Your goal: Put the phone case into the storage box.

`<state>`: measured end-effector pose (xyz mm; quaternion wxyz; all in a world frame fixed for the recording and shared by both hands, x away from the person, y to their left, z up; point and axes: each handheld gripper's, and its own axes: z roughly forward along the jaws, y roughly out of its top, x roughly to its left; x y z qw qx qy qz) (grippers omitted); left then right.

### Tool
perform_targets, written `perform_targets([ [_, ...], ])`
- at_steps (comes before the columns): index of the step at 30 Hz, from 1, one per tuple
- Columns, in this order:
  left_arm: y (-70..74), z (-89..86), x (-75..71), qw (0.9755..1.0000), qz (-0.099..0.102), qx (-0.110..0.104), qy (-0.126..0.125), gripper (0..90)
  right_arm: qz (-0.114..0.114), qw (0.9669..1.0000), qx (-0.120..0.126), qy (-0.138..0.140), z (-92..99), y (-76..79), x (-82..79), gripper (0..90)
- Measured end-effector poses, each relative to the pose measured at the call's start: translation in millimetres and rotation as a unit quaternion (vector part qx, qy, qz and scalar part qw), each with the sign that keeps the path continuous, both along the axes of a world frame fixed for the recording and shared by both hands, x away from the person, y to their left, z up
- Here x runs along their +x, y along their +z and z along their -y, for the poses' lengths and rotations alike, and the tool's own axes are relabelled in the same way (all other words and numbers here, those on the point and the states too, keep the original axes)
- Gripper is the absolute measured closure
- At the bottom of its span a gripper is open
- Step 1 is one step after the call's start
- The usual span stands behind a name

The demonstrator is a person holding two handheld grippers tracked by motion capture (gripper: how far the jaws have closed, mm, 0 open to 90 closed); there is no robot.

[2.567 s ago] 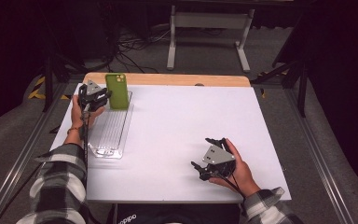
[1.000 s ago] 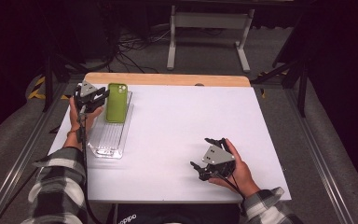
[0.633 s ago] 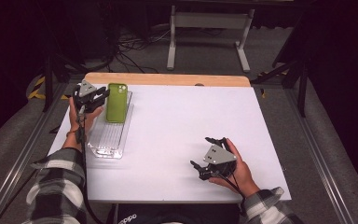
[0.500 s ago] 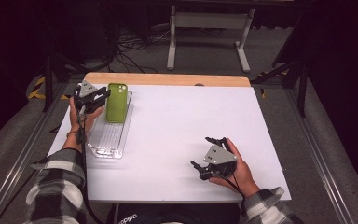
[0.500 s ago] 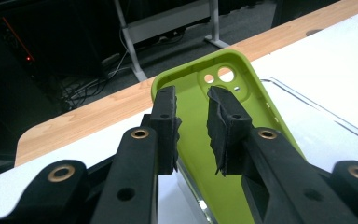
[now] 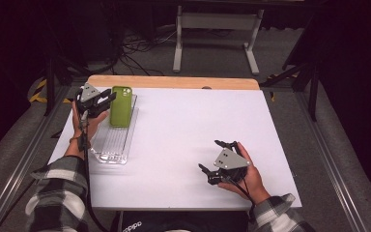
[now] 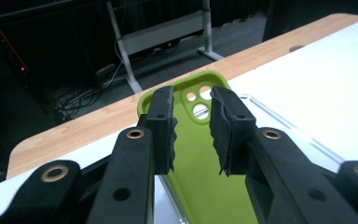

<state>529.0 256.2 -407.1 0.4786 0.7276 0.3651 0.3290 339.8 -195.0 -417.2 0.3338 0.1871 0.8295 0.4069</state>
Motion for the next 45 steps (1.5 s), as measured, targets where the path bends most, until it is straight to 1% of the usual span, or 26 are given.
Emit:
perform_targets([
  [2,2.3,0.8,-1.8,1.0,0.005,0.004,-0.001,70.1,0.001,1.0,0.001,-0.001,0.8,0.8,0.1,10.9],
  [5,3.7,0.6,-2.8,1.0,0.007,0.002,-0.002,70.5,0.002,1.0,-0.001,-0.002,0.9,0.9,0.5,10.5],
  [7,5.0,0.2,-4.0,1.0,0.008,0.006,-0.001,70.5,0.003,1.0,0.001,-0.003,1.1,1.1,0.5,10.5],
  [9,5.4,-0.3,-5.4,0.9999,0.01,0.0,0.0,70.4,0.005,1.0,0.004,-0.004,1.8,1.7,0.3,10.5],
  [12,5.3,-0.3,-6.6,0.9999,0.012,0.002,-0.001,70.3,0.006,1.0,0.005,-0.006,2.1,1.9,0.4,10.5],
  [15,4.7,0.3,-7.8,0.9999,0.01,0.009,-0.004,69.9,0.006,0.9999,0.006,-0.009,3.1,1.9,1.8,10.5],
  [17,4.9,1.2,-9.1,0.9998,0.013,0.012,-0.005,69.5,0.006,0.9999,0.008,-0.011,3.9,2.3,2.4,10.6],
  [21,6.8,2.7,-12.4,0.9998,0.016,0.008,-0.01,68.6,0.007,0.9998,0.013,-0.012,5.7,3.4,3.1,10.5],
  [23,7.7,4.1,-14.8,0.9996,0.021,0.014,-0.015,68.3,0.007,0.9998,0.015,-0.012,6.3,3.9,3.2,10.5],
  [31,8.2,6.8,-23.0,0.9991,0.032,-0.002,-0.027,65.7,0.008,0.9995,0.026,-0.015,8.8,6.4,3.2,10.2],
  [32,8.5,7.2,-24.5,0.999,0.032,-0.001,-0.03,65.5,0.008,0.9995,0.027,-0.014,8.9,6.6,3.3,10.2],
  [35,8.6,9.0,-28.5,0.9987,0.031,-0.003,-0.041,64.1,0.008,0.9995,0.027,-0.015,8.6,6.9,3.0,10.2],
  [37,9.4,9.9,-33.9,0.9982,0.037,-0.009,-0.046,62.2,0.007,0.9995,0.026,-0.014,8.4,6.9,2.9,10.2],
  [40,9.8,9.8,-36.5,0.9979,0.04,-0.012,-0.049,60.6,0.006,0.9996,0.025,-0.013,7.9,6.5,2.6,10.2],
  [41,9.7,9.8,-37.7,0.998,0.039,-0.013,-0.049,60.5,0.006,0.9996,0.025,-0.012,7.7,6.4,2.6,10.2],
  [42,9.0,10.0,-38.3,0.9979,0.042,-0.016,-0.046,59.9,0.007,0.9997,0.022,-0.011,7.2,6.3,2.6,10.3],
  [43,8.4,10.1,-39.4,0.9979,0.038,-0.017,-0.049,59.5,0.007,0.9997,0.021,-0.01,6.8,6.2,2.4,10.3],
  [45,7.9,10.3,-40.1,0.9978,0.04,-0.02,-0.049,57.9,0.006,0.9997,0.022,-0.01,6.3,6.2,1.9,10.3],
])
